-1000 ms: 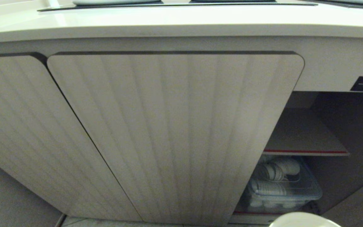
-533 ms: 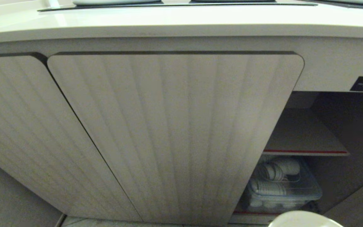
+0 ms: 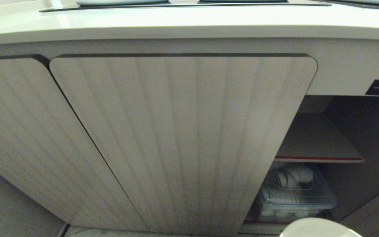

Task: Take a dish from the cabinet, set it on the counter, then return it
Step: Put it back into the cabinet

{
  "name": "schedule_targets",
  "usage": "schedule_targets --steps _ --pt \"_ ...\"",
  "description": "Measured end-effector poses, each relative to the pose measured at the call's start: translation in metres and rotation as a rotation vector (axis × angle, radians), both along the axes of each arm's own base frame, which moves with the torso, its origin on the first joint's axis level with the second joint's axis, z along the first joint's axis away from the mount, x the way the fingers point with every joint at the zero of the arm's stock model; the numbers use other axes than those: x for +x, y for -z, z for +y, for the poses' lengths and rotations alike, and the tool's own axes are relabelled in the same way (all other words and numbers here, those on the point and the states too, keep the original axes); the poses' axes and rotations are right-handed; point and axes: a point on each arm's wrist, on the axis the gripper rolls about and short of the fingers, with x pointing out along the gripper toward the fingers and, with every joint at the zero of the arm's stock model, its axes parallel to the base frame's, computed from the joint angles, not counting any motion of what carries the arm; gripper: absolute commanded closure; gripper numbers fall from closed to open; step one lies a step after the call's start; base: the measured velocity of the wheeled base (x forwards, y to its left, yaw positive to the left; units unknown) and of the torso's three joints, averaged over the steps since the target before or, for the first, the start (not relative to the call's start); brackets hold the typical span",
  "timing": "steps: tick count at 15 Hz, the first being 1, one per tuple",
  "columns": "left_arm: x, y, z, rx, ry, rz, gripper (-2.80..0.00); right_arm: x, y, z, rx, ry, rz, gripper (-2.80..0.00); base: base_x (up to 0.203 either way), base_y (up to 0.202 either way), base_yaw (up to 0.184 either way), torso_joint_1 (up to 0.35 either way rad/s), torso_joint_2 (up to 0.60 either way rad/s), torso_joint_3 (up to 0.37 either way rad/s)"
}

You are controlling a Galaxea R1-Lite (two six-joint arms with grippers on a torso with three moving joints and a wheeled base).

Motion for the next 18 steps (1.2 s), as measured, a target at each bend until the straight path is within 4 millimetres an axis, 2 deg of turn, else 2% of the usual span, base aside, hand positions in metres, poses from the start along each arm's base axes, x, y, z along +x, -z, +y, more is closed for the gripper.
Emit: schedule_targets --steps 18 --pt "0.0000 0.0000 0.0000 0.000 0.000 0.000 0.00 0.0062 -0.0045 -0.0014 0.037 0.182 -0.018 0.00 0.000 0.000 0.000 0.000 0.00 0.000"
